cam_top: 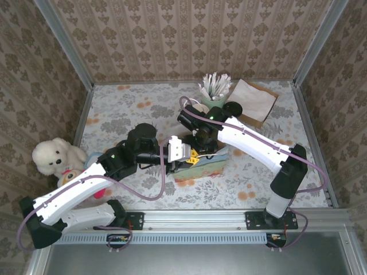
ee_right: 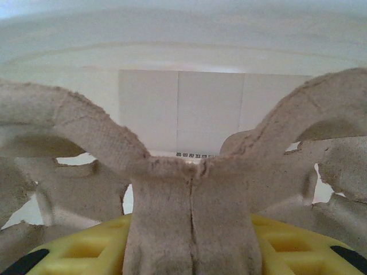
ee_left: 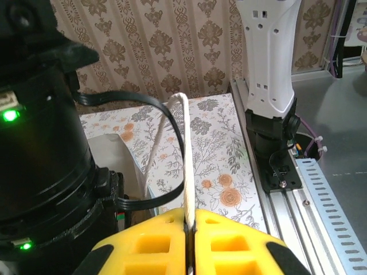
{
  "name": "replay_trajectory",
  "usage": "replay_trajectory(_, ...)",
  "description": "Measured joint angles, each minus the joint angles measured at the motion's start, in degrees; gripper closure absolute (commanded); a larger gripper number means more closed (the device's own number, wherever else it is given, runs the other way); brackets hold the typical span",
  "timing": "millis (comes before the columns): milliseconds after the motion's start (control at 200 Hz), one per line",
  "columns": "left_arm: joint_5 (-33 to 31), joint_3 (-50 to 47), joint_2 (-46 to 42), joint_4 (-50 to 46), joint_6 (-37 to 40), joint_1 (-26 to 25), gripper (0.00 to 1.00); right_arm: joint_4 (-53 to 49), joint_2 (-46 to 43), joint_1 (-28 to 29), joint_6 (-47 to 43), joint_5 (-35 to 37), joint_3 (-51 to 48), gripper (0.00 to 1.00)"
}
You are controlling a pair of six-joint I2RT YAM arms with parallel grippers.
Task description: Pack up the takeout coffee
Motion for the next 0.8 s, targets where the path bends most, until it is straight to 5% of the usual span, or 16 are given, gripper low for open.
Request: replay_trajectory(800, 2.23, 0.35, 0.0, -0.15, 0.02, 0.0, 0.89, 0.26, 3.5, 0.48, -0.02, 0.0, -3.19, 0.55)
